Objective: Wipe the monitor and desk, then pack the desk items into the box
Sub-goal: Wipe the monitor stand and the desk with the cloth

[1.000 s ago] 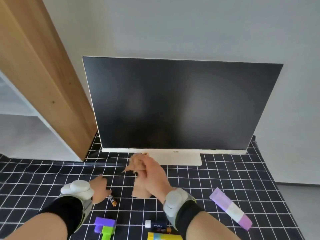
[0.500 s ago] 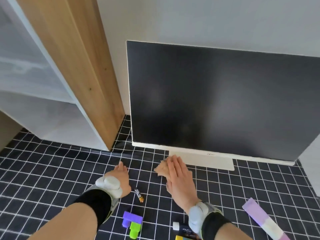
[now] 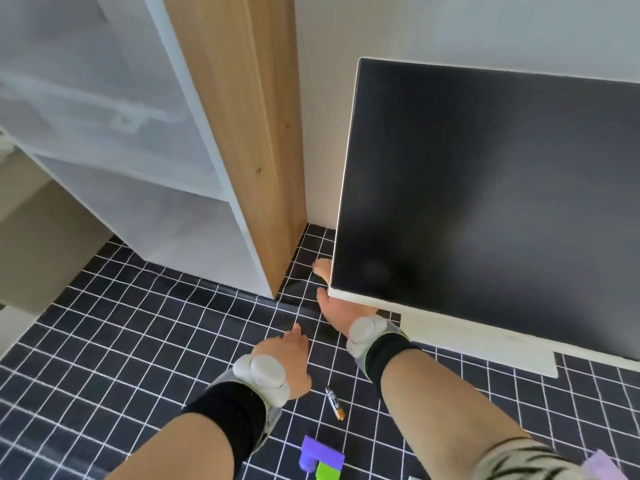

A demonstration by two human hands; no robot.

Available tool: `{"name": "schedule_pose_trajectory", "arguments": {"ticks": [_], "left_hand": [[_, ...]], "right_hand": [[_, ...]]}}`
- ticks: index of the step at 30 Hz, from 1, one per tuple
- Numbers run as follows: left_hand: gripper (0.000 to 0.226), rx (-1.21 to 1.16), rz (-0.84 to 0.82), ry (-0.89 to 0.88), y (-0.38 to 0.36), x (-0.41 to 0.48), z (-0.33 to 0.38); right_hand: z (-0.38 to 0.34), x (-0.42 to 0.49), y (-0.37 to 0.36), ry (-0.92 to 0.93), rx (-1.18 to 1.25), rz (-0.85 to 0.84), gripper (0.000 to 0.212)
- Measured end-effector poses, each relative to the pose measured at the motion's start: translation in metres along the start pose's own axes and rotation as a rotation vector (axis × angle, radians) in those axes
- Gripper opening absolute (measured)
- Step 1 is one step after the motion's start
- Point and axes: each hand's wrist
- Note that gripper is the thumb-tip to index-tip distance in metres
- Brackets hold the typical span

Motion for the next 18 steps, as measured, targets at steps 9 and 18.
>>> {"name": "schedule_pose_trajectory", "arguments": {"ticks": [9, 18], "left_hand": [[0.067, -0.205, 0.018, -0.091, -0.011, -0.019, -0.018], [0.064, -0.07, 0.116, -0.091, -0.013, -0.02, 0.081]], "right_hand": [[0.042, -0.049, -0.032, 0.711, -0.07, 0.073, 0.054], [0.182, -0.123, -0.042, 0.555, -0.169, 0.149, 0.054]]}}
Point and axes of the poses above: each hand's wrist, its own x-axis towards the middle knuckle, its own y-axis out of the back of the hand, z = x × y, and after that the axes turned 3 degrees about -x, right-handed
